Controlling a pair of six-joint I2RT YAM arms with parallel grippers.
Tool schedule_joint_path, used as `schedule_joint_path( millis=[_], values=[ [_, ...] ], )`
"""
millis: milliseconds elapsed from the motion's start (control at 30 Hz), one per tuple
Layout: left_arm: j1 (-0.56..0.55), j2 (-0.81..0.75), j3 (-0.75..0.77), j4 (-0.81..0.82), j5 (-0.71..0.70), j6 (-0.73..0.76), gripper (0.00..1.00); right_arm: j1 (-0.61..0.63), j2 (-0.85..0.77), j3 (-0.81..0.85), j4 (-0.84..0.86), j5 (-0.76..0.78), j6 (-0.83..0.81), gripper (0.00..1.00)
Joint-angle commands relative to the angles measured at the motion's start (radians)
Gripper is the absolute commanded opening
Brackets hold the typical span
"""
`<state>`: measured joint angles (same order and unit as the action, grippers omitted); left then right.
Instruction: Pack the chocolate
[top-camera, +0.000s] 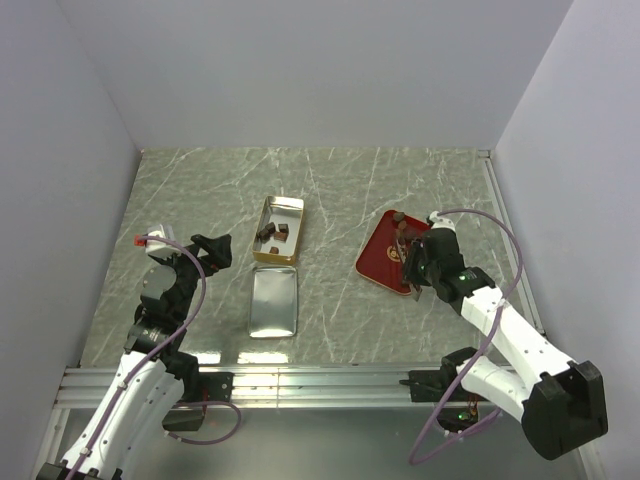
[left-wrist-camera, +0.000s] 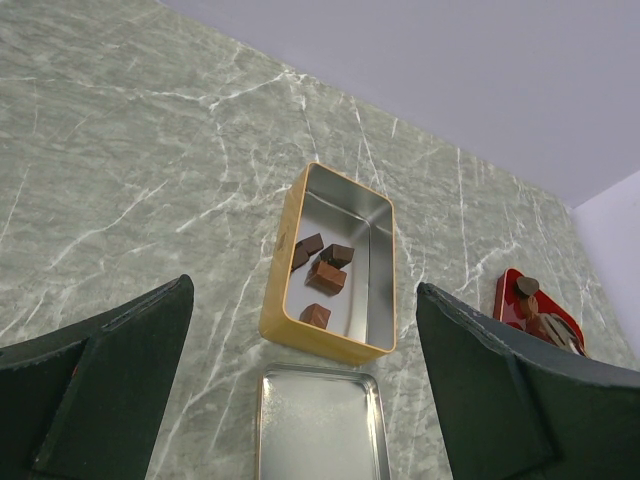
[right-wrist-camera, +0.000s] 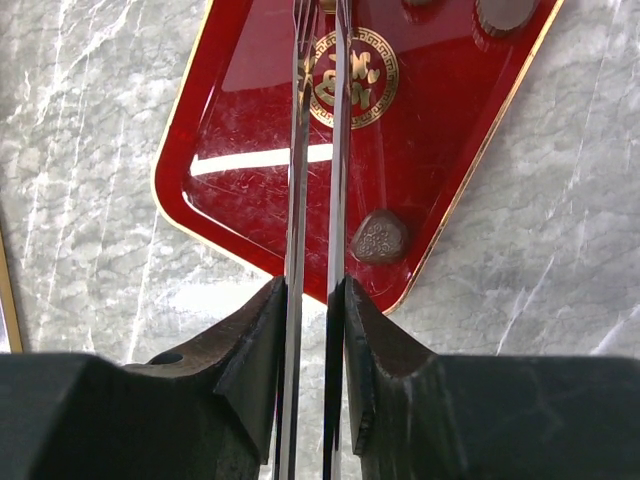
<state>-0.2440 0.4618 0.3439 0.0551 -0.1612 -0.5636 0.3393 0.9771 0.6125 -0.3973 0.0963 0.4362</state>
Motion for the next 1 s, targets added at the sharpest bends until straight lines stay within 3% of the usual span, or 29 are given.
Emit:
schedule_joint_path(
  millis=[0,500,967],
  values=[
    [-0.005,-0.005,-0.002,0.022,0.012,-0.005,0.99,-0.008,-0.014,0.004,0.018,0.016,-0.010,0.34],
    [-0.005,-0.003,-0.003,0.025,0.012,-0.005,0.99,0.029,-0.097,0.021,-0.008,-0.046,0.018,0.33],
    [-0.005,0.005,-0.003,0.029,0.008,-0.005,1.00,0.423,0.093,0.257,0.026,0.082,0.096,0.32]
  ],
)
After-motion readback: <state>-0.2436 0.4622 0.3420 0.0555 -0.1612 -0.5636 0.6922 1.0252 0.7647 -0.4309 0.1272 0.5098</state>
